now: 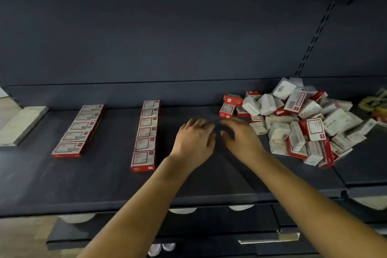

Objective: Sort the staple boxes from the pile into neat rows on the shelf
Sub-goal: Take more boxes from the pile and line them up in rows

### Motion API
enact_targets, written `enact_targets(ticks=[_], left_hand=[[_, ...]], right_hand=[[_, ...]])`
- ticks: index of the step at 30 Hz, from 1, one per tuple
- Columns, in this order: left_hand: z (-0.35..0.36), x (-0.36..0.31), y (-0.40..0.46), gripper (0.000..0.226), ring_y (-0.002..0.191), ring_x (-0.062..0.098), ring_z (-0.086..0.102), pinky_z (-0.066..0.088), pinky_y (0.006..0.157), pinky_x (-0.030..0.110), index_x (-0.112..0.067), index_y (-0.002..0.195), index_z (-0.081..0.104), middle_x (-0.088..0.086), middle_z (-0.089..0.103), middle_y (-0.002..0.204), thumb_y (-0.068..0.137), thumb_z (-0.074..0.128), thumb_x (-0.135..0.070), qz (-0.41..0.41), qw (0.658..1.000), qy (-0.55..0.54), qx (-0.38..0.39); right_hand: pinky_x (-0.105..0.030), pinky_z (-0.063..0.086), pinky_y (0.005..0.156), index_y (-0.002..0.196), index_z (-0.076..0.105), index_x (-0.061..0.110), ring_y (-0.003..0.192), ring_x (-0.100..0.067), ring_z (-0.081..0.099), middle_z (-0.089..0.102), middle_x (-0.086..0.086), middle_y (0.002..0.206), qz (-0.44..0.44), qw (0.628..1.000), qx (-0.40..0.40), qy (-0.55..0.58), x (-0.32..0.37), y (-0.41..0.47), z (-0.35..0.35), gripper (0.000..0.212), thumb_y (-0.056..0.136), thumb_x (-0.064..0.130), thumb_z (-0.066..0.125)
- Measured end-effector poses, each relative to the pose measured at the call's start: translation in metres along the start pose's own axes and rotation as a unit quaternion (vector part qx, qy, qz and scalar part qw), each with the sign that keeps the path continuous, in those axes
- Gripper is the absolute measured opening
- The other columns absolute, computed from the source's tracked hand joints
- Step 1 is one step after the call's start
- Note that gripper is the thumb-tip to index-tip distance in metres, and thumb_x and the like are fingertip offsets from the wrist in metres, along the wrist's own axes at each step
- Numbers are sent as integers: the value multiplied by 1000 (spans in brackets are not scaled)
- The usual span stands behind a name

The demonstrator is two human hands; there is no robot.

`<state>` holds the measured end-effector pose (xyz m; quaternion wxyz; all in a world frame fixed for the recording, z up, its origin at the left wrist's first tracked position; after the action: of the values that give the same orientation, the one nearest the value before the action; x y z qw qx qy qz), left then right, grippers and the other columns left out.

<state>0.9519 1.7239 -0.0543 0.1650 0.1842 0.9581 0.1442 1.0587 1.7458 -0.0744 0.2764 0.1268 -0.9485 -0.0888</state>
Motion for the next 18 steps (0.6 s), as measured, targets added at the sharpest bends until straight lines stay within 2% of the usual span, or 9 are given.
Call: enact_targets(ticks=[2, 4, 6, 8, 12, 18], left_hand=[[4, 5, 22, 32, 115, 23, 46, 35, 93, 32, -13, 120, 58, 4, 56, 123, 95, 43, -24, -13, 1000, 18, 21], [13, 17, 40, 30, 113, 25, 48, 39, 93, 34, -11, 117, 60, 7, 57, 120, 94, 43, -22, -34, 998, 13, 48], [25, 33, 50, 27, 108, 29, 52, 44, 89, 35, -8, 110, 62, 10, 60, 116, 93, 44, -19, -77, 994, -11, 83], [35, 47, 53, 26, 103, 30, 56, 46, 82, 33, -9, 104, 64, 11, 62, 112, 92, 42, -16, -119, 987, -14, 107], [49, 52, 52, 29, 109, 28, 54, 45, 88, 35, -12, 111, 63, 9, 59, 120, 91, 42, -16, -128, 981, 32, 145], [50, 43, 67, 32, 119, 24, 46, 38, 94, 34, -14, 120, 57, 6, 55, 126, 94, 40, -21, -81, 981, 94, 148]], right_hand=[[-32, 41, 92, 118, 60, 2, 111, -30, 55, 61, -15, 118, -8, 1000, -18, -11, -2, 27, -13, 32, 86, 6, 56], [-30, 42, 85, 115, 61, 3, 108, -30, 55, 61, -15, 115, -4, 999, -36, -32, -4, 51, -23, 30, 86, 5, 53], [-25, 36, 74, 114, 60, 5, 106, -29, 55, 61, -13, 113, 21, 997, -41, -66, -13, 70, -29, 26, 91, 12, 50], [-25, 34, 69, 110, 59, 5, 104, -28, 55, 61, -13, 110, 48, 995, -27, -86, -24, 87, -27, 25, 94, 20, 48], [-34, 41, 84, 123, 51, 7, 115, -29, 48, 53, -14, 124, 84, 986, 39, -141, -42, 109, -10, 39, 95, 33, 48], [-39, 38, 95, 132, 42, 8, 122, -32, 42, 44, -15, 133, 113, 965, 68, -225, -57, 128, 9, 54, 90, 38, 55]])
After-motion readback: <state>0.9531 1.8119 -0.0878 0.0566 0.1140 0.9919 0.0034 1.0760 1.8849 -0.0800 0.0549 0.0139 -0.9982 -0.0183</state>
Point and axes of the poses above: each hand's wrist, its own y-axis towards the middle knuckle, its own z-axis out of the palm, x = y × z, the point moved 9 cm from there along y, towards the middle knuckle
